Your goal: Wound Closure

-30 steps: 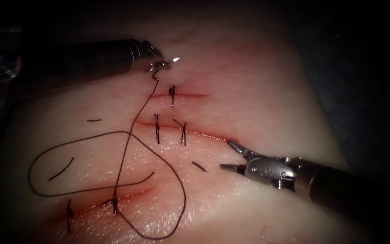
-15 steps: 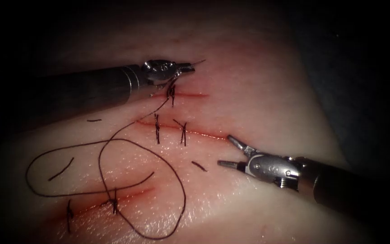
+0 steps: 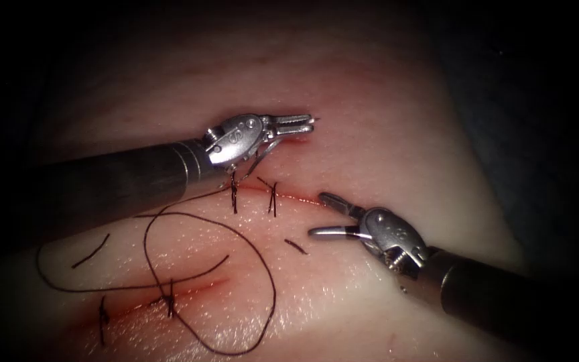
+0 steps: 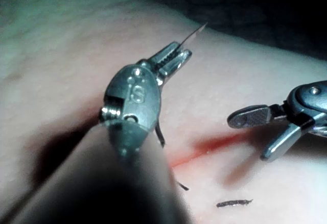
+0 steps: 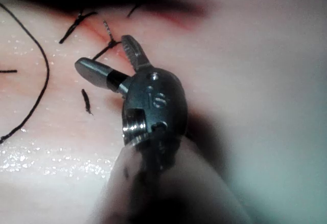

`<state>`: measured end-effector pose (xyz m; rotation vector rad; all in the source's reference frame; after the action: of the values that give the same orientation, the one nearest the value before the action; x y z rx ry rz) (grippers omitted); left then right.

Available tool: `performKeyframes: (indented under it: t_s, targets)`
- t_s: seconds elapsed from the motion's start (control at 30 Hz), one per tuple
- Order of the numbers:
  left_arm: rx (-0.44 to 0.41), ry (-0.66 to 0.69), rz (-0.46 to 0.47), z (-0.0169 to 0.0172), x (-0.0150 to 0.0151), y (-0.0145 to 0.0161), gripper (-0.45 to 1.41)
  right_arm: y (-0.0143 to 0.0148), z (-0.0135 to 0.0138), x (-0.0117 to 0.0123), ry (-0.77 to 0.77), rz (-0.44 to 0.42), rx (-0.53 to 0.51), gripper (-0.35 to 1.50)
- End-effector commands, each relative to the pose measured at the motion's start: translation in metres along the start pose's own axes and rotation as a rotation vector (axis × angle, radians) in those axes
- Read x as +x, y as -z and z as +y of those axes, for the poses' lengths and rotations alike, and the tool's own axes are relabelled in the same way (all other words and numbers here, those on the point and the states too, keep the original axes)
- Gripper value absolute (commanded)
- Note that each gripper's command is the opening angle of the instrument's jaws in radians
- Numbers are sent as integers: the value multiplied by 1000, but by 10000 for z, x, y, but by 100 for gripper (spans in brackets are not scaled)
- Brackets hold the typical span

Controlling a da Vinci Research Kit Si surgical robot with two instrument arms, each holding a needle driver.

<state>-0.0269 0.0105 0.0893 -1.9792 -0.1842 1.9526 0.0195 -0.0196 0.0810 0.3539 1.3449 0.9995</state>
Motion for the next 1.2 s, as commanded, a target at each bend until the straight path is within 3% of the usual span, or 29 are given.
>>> performKeyframes:
  t_s: [0.03,0.17,0.43,0.7,0.73,0.83,0.97,1.1,1.2]
  targets:
    - [-19,-34,15,-3,-3,-4,-45,-14,2,-1,3,20,29,123]
    - [-95,-164,23,8,3,-2,-45,-13,5,-1,44,23,74,123]
    - [-99,-337,-252,32,7,-1,-45,-3,9,0,137,0,84,120]
    - [-89,-699,-596,72,6,-1,-45,-1,10,3,133,-90,80,120]
    - [-89,-699,-596,72,6,-1,-45,-1,10,3,133,-90,80,120]
    - [-52,-808,-734,90,5,2,-45,-1,11,12,171,-111,37,120]
    - [-55,-885,-796,105,7,5,-45,-1,12,26,228,-117,3,120]
    - [-91,-1069,-894,116,10,5,-45,-2,11,46,370,-144,-77,120]
    - [-53,-1212,-971,125,10,5,-45,-2,8,61,407,-156,-109,121]
